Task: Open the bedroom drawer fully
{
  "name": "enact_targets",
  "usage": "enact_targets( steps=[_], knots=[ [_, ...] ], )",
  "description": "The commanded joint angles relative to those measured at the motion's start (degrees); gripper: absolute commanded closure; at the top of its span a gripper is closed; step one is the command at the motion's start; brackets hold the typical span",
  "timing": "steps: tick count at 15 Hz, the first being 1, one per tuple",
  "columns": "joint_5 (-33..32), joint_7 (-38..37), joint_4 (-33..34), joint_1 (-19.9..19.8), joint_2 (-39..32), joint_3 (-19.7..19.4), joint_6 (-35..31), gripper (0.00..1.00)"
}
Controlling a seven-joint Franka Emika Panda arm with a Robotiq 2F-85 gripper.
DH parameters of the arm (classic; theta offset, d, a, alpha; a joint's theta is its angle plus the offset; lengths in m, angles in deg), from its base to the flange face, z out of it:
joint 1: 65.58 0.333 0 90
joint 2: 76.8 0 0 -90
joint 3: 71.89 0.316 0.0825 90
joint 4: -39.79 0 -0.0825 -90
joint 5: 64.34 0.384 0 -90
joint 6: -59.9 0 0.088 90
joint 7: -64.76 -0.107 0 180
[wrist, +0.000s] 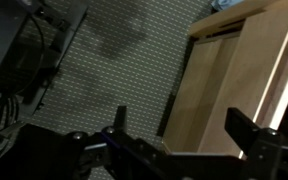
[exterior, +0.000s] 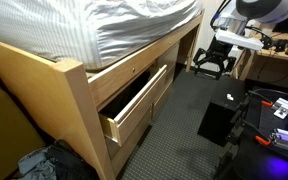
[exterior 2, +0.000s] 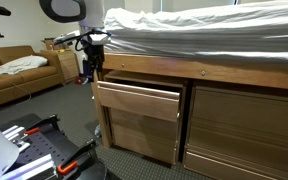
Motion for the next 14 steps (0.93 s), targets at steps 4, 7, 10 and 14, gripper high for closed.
enact_targets(
  steps=[4,7,10,14],
  knots=[
    [28.9,8.7,6.2,7.9,-11.3,1.9,-19.0,0.00],
    [27.6,6.9,5.0,7.6,-10.0,2.6,-18.1,0.00],
    [28.3,6.9,6.4,8.1,-11.9,2.7,-18.6,0.00],
    [33.3,9.6,11.6,9.0,-17.0,3.4,-20.7,0.00]
  ],
)
